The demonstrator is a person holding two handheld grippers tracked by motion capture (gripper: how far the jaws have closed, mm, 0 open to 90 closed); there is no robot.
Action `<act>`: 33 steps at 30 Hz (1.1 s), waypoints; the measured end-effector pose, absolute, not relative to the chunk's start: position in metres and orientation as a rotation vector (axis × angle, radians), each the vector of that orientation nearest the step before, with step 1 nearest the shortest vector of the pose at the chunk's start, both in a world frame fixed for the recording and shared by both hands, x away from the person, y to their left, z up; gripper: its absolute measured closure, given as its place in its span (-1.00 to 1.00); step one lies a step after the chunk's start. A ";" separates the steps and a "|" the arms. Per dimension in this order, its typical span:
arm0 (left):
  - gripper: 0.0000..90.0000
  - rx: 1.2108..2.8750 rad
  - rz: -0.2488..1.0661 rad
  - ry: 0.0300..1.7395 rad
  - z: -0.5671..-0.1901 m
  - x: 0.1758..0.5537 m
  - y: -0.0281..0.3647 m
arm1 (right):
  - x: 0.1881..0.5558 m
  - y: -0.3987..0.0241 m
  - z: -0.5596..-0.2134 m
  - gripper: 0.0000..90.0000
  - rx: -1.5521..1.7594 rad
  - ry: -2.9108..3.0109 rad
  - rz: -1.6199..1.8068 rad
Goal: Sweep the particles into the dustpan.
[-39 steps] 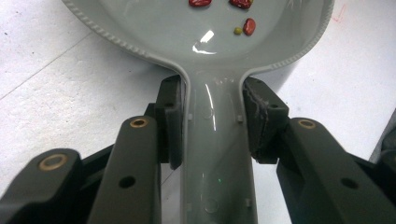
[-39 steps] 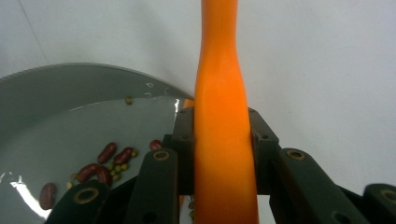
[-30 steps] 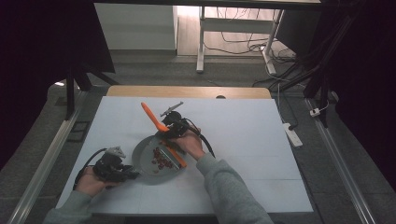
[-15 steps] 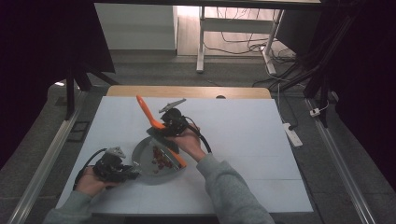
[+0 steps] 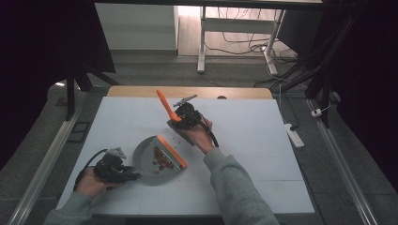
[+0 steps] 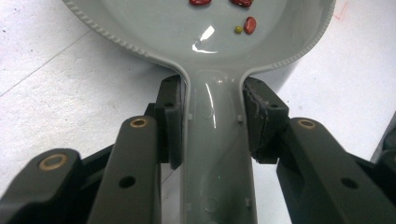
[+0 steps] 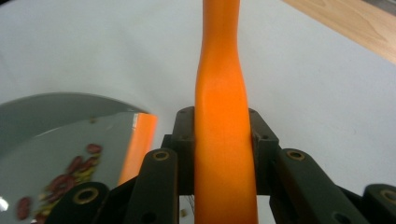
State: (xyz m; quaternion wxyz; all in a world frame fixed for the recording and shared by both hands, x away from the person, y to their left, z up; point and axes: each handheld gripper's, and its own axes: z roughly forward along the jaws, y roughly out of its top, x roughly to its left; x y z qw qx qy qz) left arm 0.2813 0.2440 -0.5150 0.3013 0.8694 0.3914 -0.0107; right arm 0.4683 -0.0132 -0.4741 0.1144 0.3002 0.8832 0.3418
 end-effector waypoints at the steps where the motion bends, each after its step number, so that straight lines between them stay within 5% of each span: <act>1: 0.37 2.308 -0.029 1.038 -0.515 0.281 0.244 | 0.471 -0.012 -0.477 0.57 0.881 2.590 0.979; 21: 0.37 2.310 -0.026 1.038 -0.515 0.281 0.243 | 0.437 0.018 -0.491 0.57 0.781 2.747 1.041; 33: 0.37 2.311 -0.026 1.038 -0.515 0.281 0.243 | 0.424 0.004 -0.450 0.57 0.759 2.684 1.257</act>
